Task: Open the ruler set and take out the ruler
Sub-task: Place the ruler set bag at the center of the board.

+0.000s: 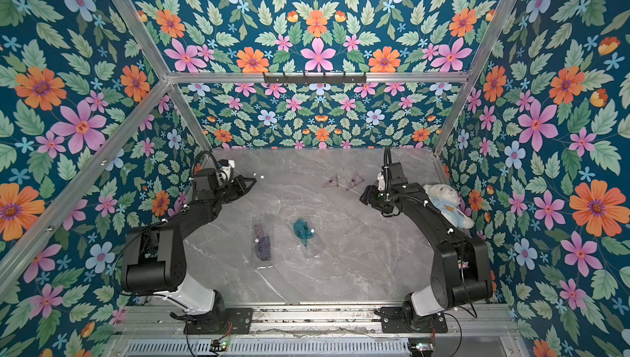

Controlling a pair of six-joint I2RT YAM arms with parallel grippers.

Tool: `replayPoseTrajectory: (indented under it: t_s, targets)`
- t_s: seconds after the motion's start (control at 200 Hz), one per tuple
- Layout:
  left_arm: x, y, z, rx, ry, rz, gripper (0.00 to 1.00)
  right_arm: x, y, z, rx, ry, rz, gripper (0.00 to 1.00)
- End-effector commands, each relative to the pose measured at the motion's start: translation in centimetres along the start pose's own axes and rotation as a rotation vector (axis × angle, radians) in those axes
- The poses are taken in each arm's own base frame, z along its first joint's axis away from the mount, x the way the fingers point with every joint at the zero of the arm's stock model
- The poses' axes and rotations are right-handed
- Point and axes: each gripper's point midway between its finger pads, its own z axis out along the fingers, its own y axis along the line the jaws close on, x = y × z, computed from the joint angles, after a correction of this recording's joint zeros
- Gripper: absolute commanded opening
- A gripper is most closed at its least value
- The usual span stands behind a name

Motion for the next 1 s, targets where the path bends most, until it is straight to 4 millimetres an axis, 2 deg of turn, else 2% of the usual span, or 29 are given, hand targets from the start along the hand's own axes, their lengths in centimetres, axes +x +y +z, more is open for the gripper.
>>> replayPoseTrajectory:
  t_s: [0.0,0.135,0.315,0.455,0.64,0.74,0.81,0.86,0.905,0.995]
  targets:
    - [-3.6,1.5,-2.1,0.024,-0.165,-0.134,0.0,-0.2,0.4,0.1,-0.023,-0.01,-0.017,0.64]
    - [-4.0,5.9,-3.9,-0.116,-0.219,-0.216,0.0,-0.1,0.4,0.4,-0.031,-0.003,-0.014,0.64]
    - [-3.5,9.8,-6.5,-0.38,-0.23,-0.225,0.0,-0.2,0.5,0.7,-0.034,-0.002,-0.014,0.64]
    - [-3.0,11.5,-8.0,-0.512,-0.227,-0.23,0.0,-0.3,0.5,0.9,-0.035,0.005,-0.009,0.64]
    - [-1.8,12.5,-7.5,-0.517,-0.188,-0.255,0.0,-0.3,1.0,0.9,-0.038,0.009,-0.017,0.64]
    - [-1.3,13.4,-7.9,-0.567,-0.173,-0.273,0.0,-0.1,1.3,0.9,-0.035,0.014,-0.024,0.64]
    - [-1.3,13.9,-8.8,-0.638,-0.171,-0.271,0.27,-0.1,1.6,0.8,-0.036,0.013,-0.032,0.64]
    - [-1.4,14.2,-9.7,-0.692,-0.176,-0.259,0.41,0.0,1.8,0.8,-0.037,0.013,-0.039,0.64]
    - [-1.6,14.3,-10.5,-0.734,-0.183,-0.246,0.5,0.0,1.9,0.9,-0.037,0.015,-0.043,0.64]
    - [-2.5,13.9,-12.2,-0.803,-0.213,-0.212,0.61,0.2,2.2,1.1,-0.035,0.02,-0.056,0.64]
